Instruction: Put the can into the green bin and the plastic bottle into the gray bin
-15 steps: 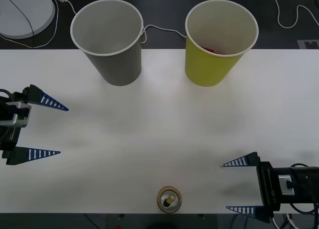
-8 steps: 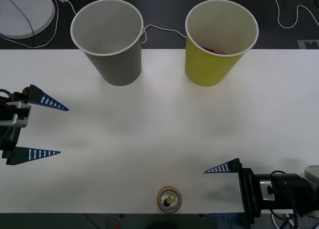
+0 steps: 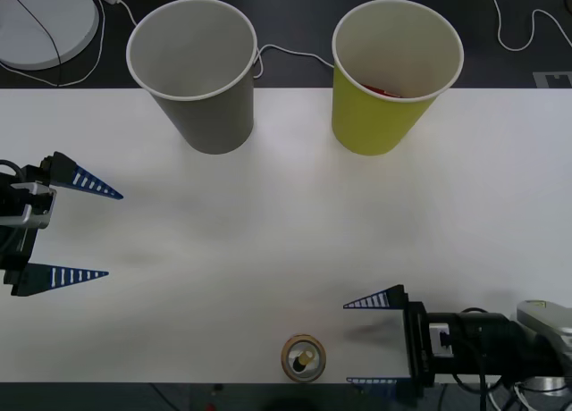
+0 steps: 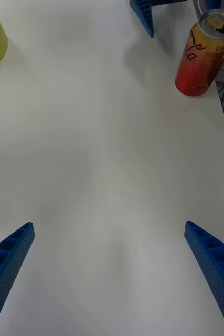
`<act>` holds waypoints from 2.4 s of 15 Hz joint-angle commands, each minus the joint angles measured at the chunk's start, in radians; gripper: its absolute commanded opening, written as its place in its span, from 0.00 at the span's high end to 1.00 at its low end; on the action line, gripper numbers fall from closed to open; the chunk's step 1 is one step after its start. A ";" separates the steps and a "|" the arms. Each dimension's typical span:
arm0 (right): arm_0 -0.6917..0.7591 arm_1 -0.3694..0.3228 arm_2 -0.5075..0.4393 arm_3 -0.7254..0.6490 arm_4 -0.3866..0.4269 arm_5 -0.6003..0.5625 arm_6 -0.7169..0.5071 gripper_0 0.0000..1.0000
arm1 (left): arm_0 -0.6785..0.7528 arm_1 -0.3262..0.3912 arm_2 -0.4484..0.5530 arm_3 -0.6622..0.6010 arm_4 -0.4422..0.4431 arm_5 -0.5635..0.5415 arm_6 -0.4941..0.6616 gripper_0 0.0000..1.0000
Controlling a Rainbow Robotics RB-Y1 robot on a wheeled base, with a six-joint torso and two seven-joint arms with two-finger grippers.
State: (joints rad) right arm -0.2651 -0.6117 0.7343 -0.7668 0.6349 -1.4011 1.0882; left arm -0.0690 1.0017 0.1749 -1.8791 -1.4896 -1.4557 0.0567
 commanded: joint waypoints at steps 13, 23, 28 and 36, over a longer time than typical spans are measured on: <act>-0.042 0.115 0.137 -0.002 -0.046 0.133 0.044 0.00 | 0.000 0.000 0.000 0.000 0.000 0.000 0.000 0.00; -0.048 0.138 0.165 -0.032 -0.047 0.192 0.042 0.91 | 0.000 0.000 0.000 0.000 0.000 0.000 0.000 0.00; -0.048 0.138 0.169 -0.037 -0.044 0.192 0.039 1.00 | 0.000 0.000 0.000 0.000 0.000 0.000 0.000 0.00; -0.051 0.029 0.155 -0.187 -0.041 0.192 -0.070 1.00 | 0.000 0.000 0.000 0.000 0.000 0.000 0.000 0.00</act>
State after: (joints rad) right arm -0.3172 -0.5609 0.8919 -0.9260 0.5914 -1.2091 1.0424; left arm -0.0690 1.0017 0.1749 -1.8791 -1.4894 -1.4557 0.0567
